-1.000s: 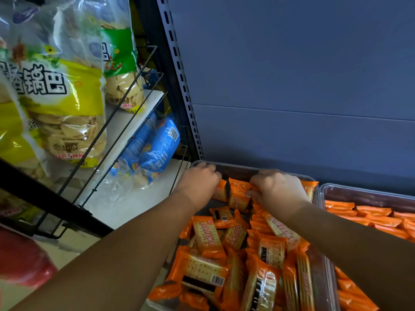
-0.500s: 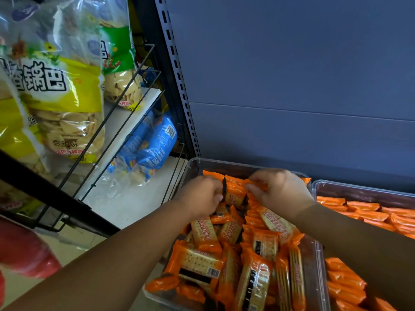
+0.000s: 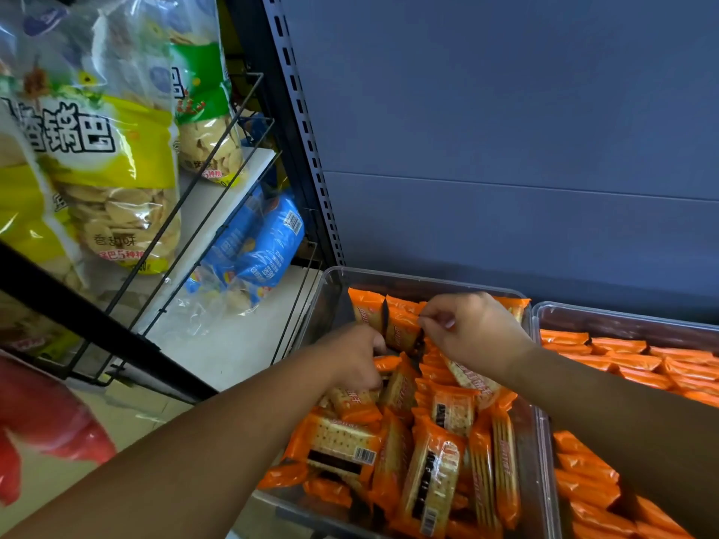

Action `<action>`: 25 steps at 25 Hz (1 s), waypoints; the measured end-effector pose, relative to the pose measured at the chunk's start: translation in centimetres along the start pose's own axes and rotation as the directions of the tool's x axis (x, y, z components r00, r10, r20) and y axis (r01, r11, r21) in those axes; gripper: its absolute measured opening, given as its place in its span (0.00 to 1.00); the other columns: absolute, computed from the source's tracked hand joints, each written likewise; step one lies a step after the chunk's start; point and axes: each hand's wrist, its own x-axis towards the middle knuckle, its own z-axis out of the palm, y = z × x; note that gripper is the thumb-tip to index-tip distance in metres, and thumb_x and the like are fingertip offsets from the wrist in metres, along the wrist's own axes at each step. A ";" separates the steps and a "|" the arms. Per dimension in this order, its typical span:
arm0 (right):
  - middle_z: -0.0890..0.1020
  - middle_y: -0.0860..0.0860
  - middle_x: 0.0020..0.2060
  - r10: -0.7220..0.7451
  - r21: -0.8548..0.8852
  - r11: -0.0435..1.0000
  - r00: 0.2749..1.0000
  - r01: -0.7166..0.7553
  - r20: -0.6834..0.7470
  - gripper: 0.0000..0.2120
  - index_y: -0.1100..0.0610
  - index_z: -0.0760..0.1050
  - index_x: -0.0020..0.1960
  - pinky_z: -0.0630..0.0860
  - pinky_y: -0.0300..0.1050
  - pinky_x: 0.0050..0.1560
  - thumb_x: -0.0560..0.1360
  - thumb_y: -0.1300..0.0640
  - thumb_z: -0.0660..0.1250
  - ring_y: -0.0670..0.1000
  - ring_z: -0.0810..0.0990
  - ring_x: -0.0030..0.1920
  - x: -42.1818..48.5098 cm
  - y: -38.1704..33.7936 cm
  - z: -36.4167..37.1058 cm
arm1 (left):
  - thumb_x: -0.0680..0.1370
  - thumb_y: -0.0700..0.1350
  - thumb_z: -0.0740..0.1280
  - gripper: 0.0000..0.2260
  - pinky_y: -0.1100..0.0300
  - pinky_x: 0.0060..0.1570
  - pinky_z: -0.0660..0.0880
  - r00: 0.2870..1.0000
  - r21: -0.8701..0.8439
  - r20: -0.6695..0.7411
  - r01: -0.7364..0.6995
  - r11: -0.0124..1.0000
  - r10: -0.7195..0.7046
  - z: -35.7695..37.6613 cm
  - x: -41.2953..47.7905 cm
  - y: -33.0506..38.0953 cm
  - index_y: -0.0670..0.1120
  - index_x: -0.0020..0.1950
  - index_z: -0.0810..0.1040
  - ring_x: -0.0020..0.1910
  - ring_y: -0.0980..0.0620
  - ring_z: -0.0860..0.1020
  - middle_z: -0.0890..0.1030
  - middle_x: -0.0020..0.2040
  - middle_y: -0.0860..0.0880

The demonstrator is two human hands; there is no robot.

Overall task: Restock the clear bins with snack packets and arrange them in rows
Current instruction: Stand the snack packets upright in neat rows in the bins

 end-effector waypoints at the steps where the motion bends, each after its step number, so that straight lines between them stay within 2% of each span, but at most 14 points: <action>1: 0.84 0.42 0.47 0.015 0.020 1.000 1.000 -0.016 0.013 0.08 0.45 0.83 0.57 0.84 0.47 0.49 0.82 0.48 0.66 0.45 0.83 0.47 -0.1 -0.1 0.0 | 0.73 0.48 0.78 0.16 0.56 0.48 0.79 1.000 -0.017 -0.013 0.007 1.000 -0.007 -0.4 -0.4 -0.1 0.56 0.59 0.80 0.53 0.51 0.80 0.82 0.56 0.52; 3: 0.84 0.42 0.51 0.039 0.088 0.995 0.997 -0.044 0.060 0.09 0.44 0.81 0.61 0.84 0.45 0.53 0.82 0.49 0.68 0.44 0.83 0.51 -0.1 -0.3 0.0 | 0.75 0.49 0.77 0.14 0.57 0.44 0.77 0.996 -0.050 -0.086 0.014 0.999 -0.018 -1.3 -1.6 -0.2 0.54 0.58 0.79 0.51 0.53 0.79 0.79 0.52 0.54; 6: 0.82 0.41 0.57 0.063 0.246 0.964 0.987 -0.099 0.148 0.15 0.44 0.79 0.66 0.81 0.42 0.59 0.79 0.51 0.72 0.42 0.80 0.58 0.1 -1.4 0.0 | 0.73 0.46 0.78 0.08 0.53 0.47 0.81 0.942 -0.257 -0.335 -0.085 0.963 -0.007 -2.8 -3.5 -0.4 0.54 0.48 0.81 0.47 0.53 0.82 0.82 0.45 0.54; 7: 0.81 0.40 0.58 0.080 0.323 0.937 0.982 -0.132 0.168 0.17 0.45 0.78 0.67 0.79 0.43 0.62 0.78 0.51 0.74 0.42 0.79 0.60 0.2 -1.9 -0.1 | 0.73 0.45 0.79 0.07 0.52 0.47 0.82 0.919 -0.335 -0.394 -0.140 0.932 -0.004 -3.3 -4.1 -0.5 0.52 0.46 0.82 0.45 0.52 0.83 0.84 0.44 0.53; 9: 0.82 0.41 0.58 0.126 0.496 0.839 0.967 -0.222 0.220 0.19 0.47 0.78 0.67 0.78 0.45 0.64 0.77 0.55 0.75 0.43 0.80 0.61 0.5 -2.7 -0.6 | 0.75 0.43 0.78 0.06 0.55 0.44 0.83 0.908 -0.531 -0.419 -0.233 0.815 -0.014 -4.1 -5.3 -0.2 0.49 0.50 0.84 0.41 0.53 0.84 0.86 0.43 0.50; 10: 0.83 0.43 0.57 0.151 0.579 0.766 0.954 -0.279 0.259 0.18 0.48 0.79 0.66 0.80 0.45 0.62 0.77 0.58 0.75 0.44 0.82 0.58 0.5 -2.9 -0.9 | 0.77 0.41 0.77 0.07 0.57 0.43 0.83 0.916 -0.634 -0.400 -0.258 0.729 -0.024 -4.2 -5.9 0.2 0.47 0.53 0.83 0.41 0.52 0.84 0.87 0.44 0.48; 12: 0.87 0.48 0.52 0.196 0.693 0.619 0.927 -0.370 0.320 0.14 0.51 0.82 0.61 0.84 0.44 0.50 0.78 0.63 0.74 0.49 0.87 0.51 0.5 -2.7 -1.4 | 0.78 0.36 0.74 0.09 0.57 0.47 0.84 0.933 -0.775 -0.357 -0.272 0.570 -0.040 -3.9 -6.3 0.8 0.43 0.58 0.81 0.44 0.49 0.86 0.87 0.49 0.44; 14: 0.88 0.51 0.49 0.249 0.746 0.518 0.908 -0.419 0.337 0.13 0.53 0.82 0.59 0.83 0.41 0.39 0.78 0.65 0.74 0.52 0.88 0.46 0.5 -2.1 -1.8 | 0.80 0.34 0.71 0.11 0.53 0.53 0.85 0.950 -0.841 -0.307 -0.246 0.482 -0.051 -3.4 -6.1 1.0 0.43 0.61 0.81 0.50 0.47 0.87 0.87 0.52 0.43; 16: 0.87 0.53 0.49 0.290 0.770 0.464 0.896 -0.438 0.335 0.13 0.53 0.82 0.60 0.81 0.40 0.36 0.77 0.65 0.74 0.54 0.87 0.44 0.5 -1.4 -2.1 | 0.81 0.35 0.70 0.11 0.52 0.55 0.84 0.954 -0.839 -0.293 -0.224 0.496 -0.065 -3.1 -5.8 0.8 0.46 0.61 0.82 0.53 0.47 0.87 0.88 0.53 0.46; 19: 0.86 0.53 0.48 0.301 0.825 0.387 0.903 -0.411 0.308 0.14 0.52 0.82 0.59 0.82 0.45 0.40 0.76 0.63 0.76 0.53 0.86 0.45 0.6 -1.0 -2.0 | 0.82 0.42 0.71 0.07 0.51 0.54 0.84 0.933 -0.824 -0.341 -0.239 0.514 -0.111 -2.6 -5.2 0.9 0.48 0.59 0.83 0.51 0.47 0.87 0.88 0.51 0.47; 20: 0.87 0.53 0.49 0.317 0.856 0.336 0.903 -0.392 0.290 0.15 0.53 0.82 0.60 0.83 0.47 0.42 0.75 0.62 0.77 0.53 0.87 0.48 0.7 -1.0 -2.0 | 0.82 0.44 0.71 0.06 0.51 0.53 0.84 0.924 -0.805 -0.361 -0.243 0.540 -0.123 -2.5 -4.9 0.9 0.48 0.58 0.83 0.50 0.47 0.87 0.88 0.49 0.47; 22: 0.88 0.53 0.49 0.379 0.897 0.258 0.892 -0.358 0.247 0.14 0.55 0.83 0.58 0.84 0.48 0.43 0.74 0.60 0.79 0.52 0.88 0.50 0.9 -1.2 -2.1 | 0.81 0.48 0.72 0.06 0.52 0.49 0.81 0.908 -0.698 -0.405 -0.229 0.678 -0.110 -1.9 -3.9 0.7 0.47 0.54 0.84 0.46 0.50 0.85 0.87 0.46 0.44; 23: 0.88 0.52 0.46 0.420 0.898 0.281 0.885 -0.337 0.201 0.12 0.55 0.84 0.56 0.84 0.46 0.42 0.74 0.59 0.79 0.51 0.88 0.48 0.9 -1.3 -2.2 | 0.81 0.50 0.72 0.07 0.53 0.50 0.80 0.907 -0.611 -0.412 -0.206 0.764 -0.085 -1.4 -3.1 0.3 0.47 0.53 0.84 0.46 0.51 0.84 0.86 0.46 0.44; 25: 0.88 0.51 0.42 0.481 0.852 0.426 0.874 -0.306 0.073 0.08 0.54 0.85 0.51 0.84 0.46 0.42 0.73 0.56 0.80 0.49 0.87 0.44 0.8 -1.1 -2.4 | 0.81 0.52 0.72 0.10 0.54 0.58 0.80 0.928 -0.364 -0.368 -0.095 0.926 -0.050 -0.2 -1.7 -0.4 0.48 0.57 0.84 0.55 0.51 0.83 0.85 0.53 0.50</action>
